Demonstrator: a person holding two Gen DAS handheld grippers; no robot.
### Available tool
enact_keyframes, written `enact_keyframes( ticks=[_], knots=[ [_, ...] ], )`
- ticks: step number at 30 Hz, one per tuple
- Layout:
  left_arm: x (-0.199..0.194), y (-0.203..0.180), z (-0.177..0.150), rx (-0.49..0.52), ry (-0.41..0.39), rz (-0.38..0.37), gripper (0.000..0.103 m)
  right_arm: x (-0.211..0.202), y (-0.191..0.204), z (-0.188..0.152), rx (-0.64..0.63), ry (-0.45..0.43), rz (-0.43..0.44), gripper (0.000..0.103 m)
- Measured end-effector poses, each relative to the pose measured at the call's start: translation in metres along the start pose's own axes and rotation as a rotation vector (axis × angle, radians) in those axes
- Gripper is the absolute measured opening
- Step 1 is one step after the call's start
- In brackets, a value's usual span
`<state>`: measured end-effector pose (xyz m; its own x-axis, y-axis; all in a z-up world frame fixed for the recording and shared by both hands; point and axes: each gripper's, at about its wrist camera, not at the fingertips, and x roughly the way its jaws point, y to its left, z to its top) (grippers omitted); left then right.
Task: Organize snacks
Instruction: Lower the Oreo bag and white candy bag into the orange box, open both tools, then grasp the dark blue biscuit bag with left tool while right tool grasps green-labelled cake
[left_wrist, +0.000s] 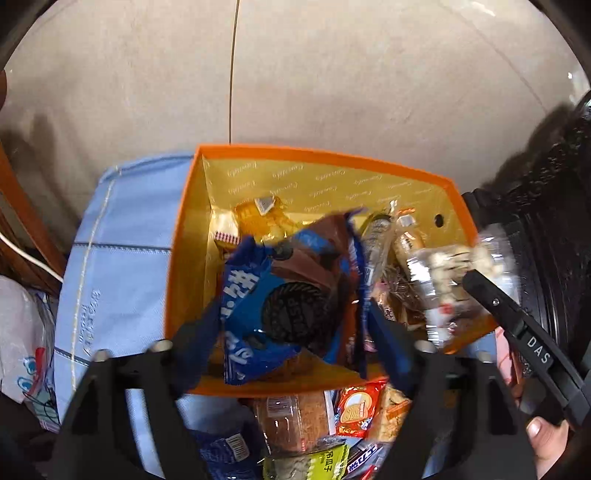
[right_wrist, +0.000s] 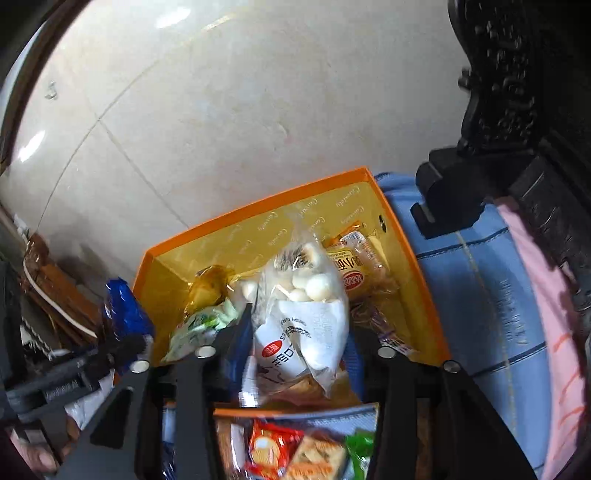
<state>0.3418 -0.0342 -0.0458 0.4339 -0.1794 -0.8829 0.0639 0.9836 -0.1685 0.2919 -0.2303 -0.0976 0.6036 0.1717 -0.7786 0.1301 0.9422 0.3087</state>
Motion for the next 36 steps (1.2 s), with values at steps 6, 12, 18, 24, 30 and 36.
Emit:
enact_keyframes(
  ticks=[6,12,18,24,30,36],
  knots=[
    [-0.012,0.005,-0.024,0.086,-0.003,0.080,0.096,-0.026,-0.003,-0.024,-0.066,-0.057,-0.074,0.088],
    [-0.037,0.042,-0.067,0.041,0.009,0.098,0.096,-0.066,-0.030,-0.066,-0.036,-0.064,-0.124,0.099],
    [-0.045,0.082,-0.125,-0.009,0.036,0.159,0.096,-0.083,-0.076,-0.136,0.014,0.046,-0.239,0.099],
    [-0.039,0.083,-0.190,0.125,0.030,0.264,0.097,-0.102,-0.108,-0.174,0.101,0.093,-0.324,0.099],
    [-0.028,0.077,-0.215,0.175,0.069,0.250,0.097,-0.108,-0.095,-0.194,0.011,0.112,-0.279,0.099],
    [-0.007,0.068,-0.210,0.224,0.099,0.207,0.097,-0.098,-0.079,-0.195,-0.017,0.165,-0.194,0.099]
  ],
)
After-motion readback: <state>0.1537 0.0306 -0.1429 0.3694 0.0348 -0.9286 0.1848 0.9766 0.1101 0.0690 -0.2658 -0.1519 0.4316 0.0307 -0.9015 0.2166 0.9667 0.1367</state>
